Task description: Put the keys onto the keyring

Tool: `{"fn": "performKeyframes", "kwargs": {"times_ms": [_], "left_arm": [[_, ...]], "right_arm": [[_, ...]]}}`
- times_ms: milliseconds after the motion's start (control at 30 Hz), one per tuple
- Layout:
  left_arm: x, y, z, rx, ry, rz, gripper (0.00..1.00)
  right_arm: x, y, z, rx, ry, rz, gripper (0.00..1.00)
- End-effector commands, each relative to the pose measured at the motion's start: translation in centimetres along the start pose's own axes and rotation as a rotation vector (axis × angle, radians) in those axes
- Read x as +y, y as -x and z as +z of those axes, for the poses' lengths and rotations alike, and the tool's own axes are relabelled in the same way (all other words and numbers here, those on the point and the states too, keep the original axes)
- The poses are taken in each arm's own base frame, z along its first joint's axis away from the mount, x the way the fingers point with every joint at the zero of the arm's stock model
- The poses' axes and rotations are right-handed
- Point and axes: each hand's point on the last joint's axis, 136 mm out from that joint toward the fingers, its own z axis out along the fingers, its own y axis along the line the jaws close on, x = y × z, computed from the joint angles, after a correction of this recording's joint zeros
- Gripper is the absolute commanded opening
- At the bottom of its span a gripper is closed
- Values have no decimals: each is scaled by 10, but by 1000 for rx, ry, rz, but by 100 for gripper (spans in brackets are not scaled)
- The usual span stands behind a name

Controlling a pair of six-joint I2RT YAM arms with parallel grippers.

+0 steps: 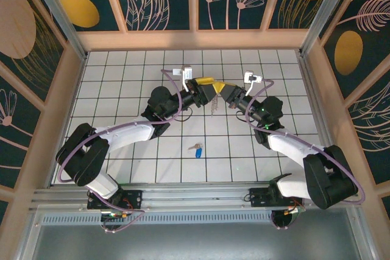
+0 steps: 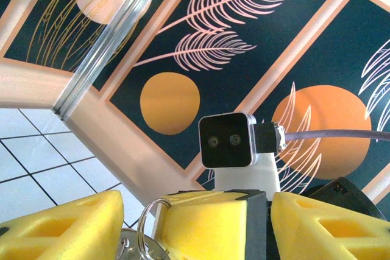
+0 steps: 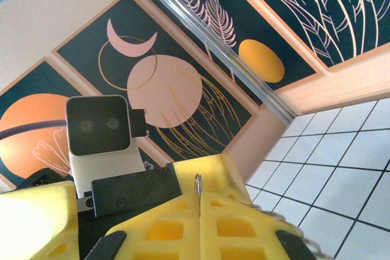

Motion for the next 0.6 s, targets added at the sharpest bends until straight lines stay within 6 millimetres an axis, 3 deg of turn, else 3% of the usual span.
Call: {"fn": "performKeyframes", "kwargs": {"times_ms": [0,567], "left_arm": [[-2,1,-3,-12,0,28,66],[2,4,-12,-34,46,45,70]], "right_arm": [[15,14,-6,-51,33,-47,0],[3,7,-13,-43,-22,-46,0]]}}
